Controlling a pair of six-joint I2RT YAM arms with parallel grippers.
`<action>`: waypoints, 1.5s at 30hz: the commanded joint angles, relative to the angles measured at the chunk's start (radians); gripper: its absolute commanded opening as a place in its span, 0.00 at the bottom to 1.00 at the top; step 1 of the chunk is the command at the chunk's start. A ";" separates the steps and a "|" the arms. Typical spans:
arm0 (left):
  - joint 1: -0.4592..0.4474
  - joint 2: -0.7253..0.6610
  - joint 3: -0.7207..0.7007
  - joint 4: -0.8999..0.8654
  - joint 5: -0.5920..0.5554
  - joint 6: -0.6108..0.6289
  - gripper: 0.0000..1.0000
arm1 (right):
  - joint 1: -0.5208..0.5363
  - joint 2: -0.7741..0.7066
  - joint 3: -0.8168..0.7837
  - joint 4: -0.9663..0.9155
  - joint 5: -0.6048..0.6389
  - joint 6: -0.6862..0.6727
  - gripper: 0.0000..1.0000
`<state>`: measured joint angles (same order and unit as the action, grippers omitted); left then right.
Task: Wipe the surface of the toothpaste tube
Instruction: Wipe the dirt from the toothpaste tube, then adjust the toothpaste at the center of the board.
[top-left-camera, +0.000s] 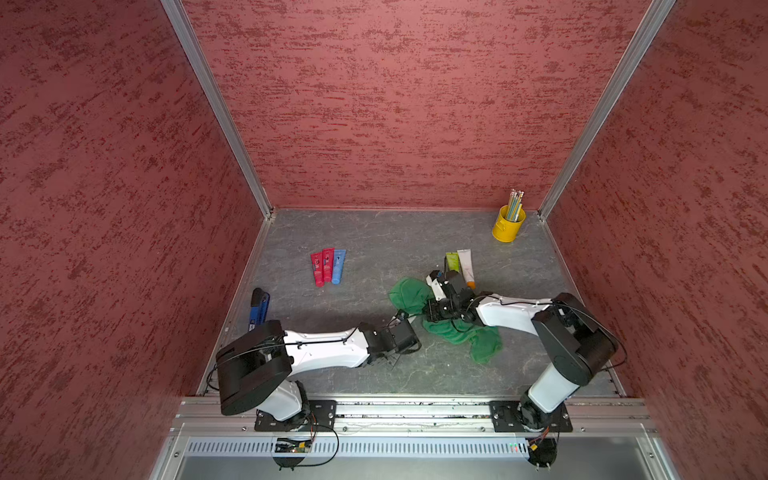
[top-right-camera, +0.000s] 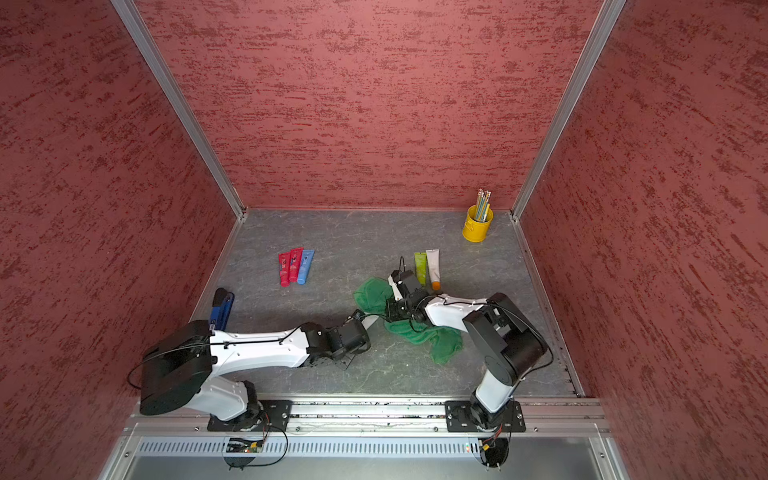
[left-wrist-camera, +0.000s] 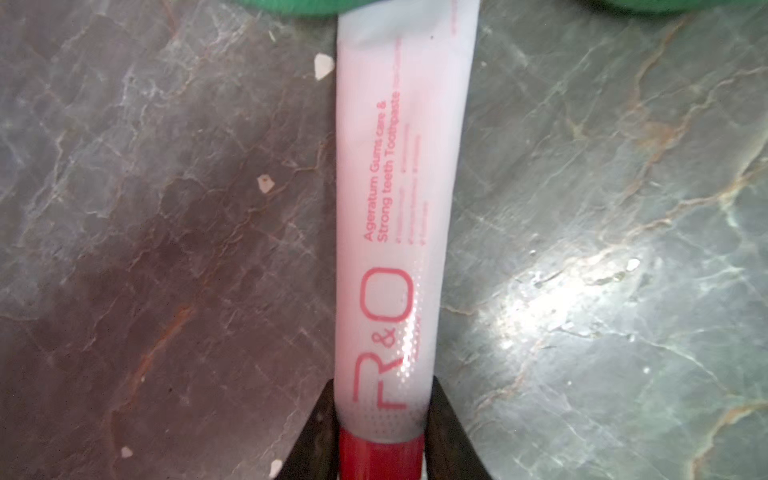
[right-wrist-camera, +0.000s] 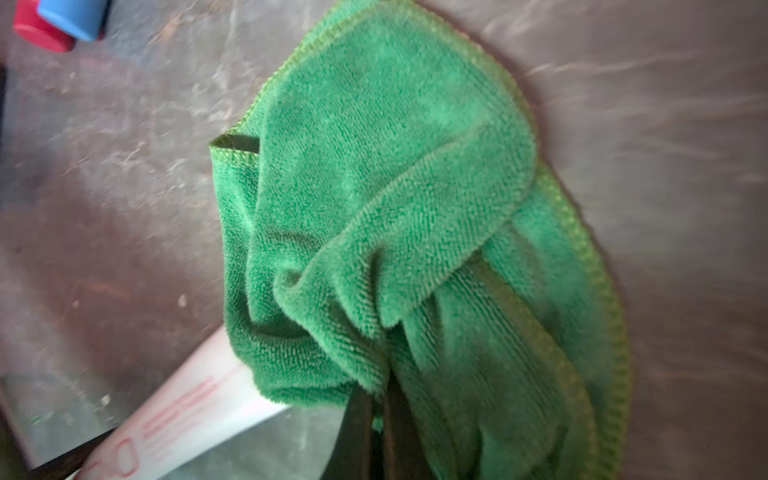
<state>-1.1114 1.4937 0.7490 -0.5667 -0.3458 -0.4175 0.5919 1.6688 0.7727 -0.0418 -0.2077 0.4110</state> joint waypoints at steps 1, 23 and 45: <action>0.006 -0.026 0.018 -0.054 -0.039 -0.080 0.00 | -0.030 -0.050 -0.056 -0.005 0.104 -0.022 0.00; 0.245 -0.197 0.083 0.087 0.432 -0.118 0.54 | -0.057 -0.162 -0.165 0.112 0.083 -0.015 0.00; 0.638 -0.003 -0.041 0.216 0.844 0.036 0.33 | -0.057 -0.121 -0.161 0.149 -0.019 -0.010 0.00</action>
<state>-0.4706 1.4784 0.7124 -0.3630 0.5194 -0.4023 0.5423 1.5414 0.6174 0.0799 -0.2058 0.4065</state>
